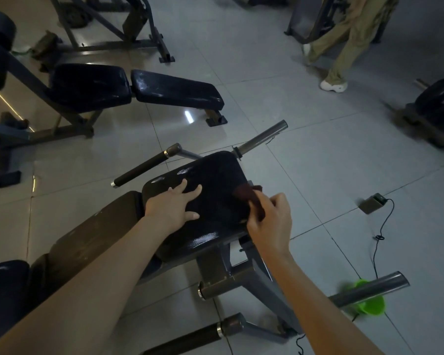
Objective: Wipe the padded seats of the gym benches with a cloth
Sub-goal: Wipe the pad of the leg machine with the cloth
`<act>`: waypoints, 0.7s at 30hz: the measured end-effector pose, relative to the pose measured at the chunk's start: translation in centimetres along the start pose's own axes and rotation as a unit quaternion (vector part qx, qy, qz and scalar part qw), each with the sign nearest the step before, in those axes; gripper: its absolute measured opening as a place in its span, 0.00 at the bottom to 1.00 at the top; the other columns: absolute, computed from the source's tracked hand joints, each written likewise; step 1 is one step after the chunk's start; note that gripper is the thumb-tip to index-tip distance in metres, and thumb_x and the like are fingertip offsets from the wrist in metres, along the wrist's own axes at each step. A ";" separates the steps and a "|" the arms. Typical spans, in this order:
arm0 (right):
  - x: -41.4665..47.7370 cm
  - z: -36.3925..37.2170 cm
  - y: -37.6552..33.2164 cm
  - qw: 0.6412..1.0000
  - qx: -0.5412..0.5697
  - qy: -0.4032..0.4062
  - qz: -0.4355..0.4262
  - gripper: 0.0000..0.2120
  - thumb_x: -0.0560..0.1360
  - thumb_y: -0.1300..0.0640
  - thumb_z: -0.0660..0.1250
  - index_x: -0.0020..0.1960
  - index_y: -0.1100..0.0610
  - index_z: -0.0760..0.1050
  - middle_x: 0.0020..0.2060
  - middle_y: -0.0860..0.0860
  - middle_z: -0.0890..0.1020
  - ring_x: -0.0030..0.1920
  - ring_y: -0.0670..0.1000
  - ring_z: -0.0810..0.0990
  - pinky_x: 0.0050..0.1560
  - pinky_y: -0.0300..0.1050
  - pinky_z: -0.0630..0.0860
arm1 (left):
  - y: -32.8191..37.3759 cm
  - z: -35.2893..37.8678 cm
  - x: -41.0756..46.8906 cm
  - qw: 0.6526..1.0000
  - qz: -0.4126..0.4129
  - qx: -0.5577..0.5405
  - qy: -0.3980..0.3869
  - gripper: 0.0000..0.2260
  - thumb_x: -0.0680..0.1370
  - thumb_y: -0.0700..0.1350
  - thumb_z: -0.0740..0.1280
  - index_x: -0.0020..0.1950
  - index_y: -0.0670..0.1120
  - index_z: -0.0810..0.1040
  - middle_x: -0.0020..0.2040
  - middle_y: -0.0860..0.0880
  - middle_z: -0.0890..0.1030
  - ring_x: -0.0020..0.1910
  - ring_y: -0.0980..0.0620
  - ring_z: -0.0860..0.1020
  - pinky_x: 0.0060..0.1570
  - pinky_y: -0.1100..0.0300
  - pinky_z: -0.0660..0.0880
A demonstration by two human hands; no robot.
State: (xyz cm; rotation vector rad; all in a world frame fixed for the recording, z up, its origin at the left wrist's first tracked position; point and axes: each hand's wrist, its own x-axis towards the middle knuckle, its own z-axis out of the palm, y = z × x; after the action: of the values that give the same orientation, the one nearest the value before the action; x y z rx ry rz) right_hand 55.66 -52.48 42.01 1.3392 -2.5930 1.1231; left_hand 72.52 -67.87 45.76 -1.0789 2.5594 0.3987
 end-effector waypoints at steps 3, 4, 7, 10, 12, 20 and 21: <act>-1.8 -0.4 0.4 0.997 -0.038 -0.018 -0.064 0.19 0.71 0.61 0.75 0.60 0.55 0.79 0.44 0.52 0.74 0.43 0.47 0.70 0.39 0.33 0.68 | -0.1 0.0 0.0 1.000 -0.001 0.003 -0.002 0.32 0.80 0.60 0.61 0.78 0.64 0.45 0.81 0.52 0.44 0.79 0.44 0.54 0.65 0.50 0.73; -2.1 -0.5 0.7 0.993 -0.055 -0.028 -0.096 0.19 0.70 0.61 0.76 0.60 0.55 0.79 0.44 0.53 0.74 0.42 0.47 0.70 0.40 0.33 0.68 | 0.0 0.0 0.0 1.000 0.000 0.005 -0.003 0.32 0.80 0.60 0.61 0.78 0.64 0.45 0.81 0.51 0.44 0.78 0.44 0.54 0.65 0.50 0.73; -2.1 -0.7 1.3 0.983 -0.085 -0.053 -0.156 0.20 0.69 0.59 0.78 0.59 0.55 0.79 0.43 0.52 0.75 0.40 0.46 0.71 0.38 0.32 0.70 | 0.1 -0.1 0.0 1.000 -0.001 0.007 -0.003 0.33 0.80 0.60 0.61 0.78 0.64 0.45 0.81 0.51 0.44 0.78 0.44 0.54 0.65 0.51 0.72; -0.5 -0.6 0.8 0.991 -0.076 -0.042 -0.105 0.17 0.72 0.58 0.75 0.60 0.54 0.80 0.44 0.50 0.73 0.41 0.44 0.68 0.37 0.31 0.67 | 0.2 -0.4 0.1 1.000 -0.004 0.003 -0.004 0.33 0.80 0.59 0.61 0.78 0.64 0.45 0.81 0.52 0.44 0.79 0.45 0.53 0.67 0.50 0.70; 0.7 -0.4 0.0 0.998 -0.050 -0.017 -0.024 0.14 0.75 0.56 0.71 0.60 0.53 0.80 0.43 0.48 0.70 0.39 0.45 0.68 0.37 0.29 0.61 | 0.2 -0.5 0.2 1.000 -0.007 -0.002 -0.010 0.33 0.80 0.60 0.61 0.78 0.64 0.45 0.81 0.52 0.44 0.79 0.45 0.53 0.69 0.49 0.68; 1.4 -0.5 -0.6 0.999 0.002 -0.013 0.034 0.15 0.79 0.54 0.67 0.65 0.53 0.78 0.45 0.49 0.70 0.41 0.47 0.71 0.41 0.36 0.71 | 0.2 -0.3 0.1 1.000 -0.010 -0.004 -0.009 0.32 0.80 0.60 0.62 0.78 0.64 0.46 0.81 0.52 0.45 0.78 0.45 0.55 0.67 0.49 0.70; 1.4 -0.5 -0.6 0.999 0.000 -0.009 0.037 0.16 0.79 0.54 0.67 0.65 0.53 0.78 0.45 0.50 0.71 0.41 0.48 0.72 0.42 0.39 0.74 | 0.2 -0.2 0.1 1.000 -0.009 -0.007 -0.011 0.32 0.80 0.60 0.62 0.78 0.64 0.46 0.81 0.52 0.45 0.78 0.45 0.55 0.67 0.49 0.70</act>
State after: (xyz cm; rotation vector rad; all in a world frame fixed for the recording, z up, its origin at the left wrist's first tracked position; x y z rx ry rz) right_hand 55.09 -53.35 43.21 1.2702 -2.6762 1.1271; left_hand 72.25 -67.88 45.97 -1.0955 2.5287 0.4213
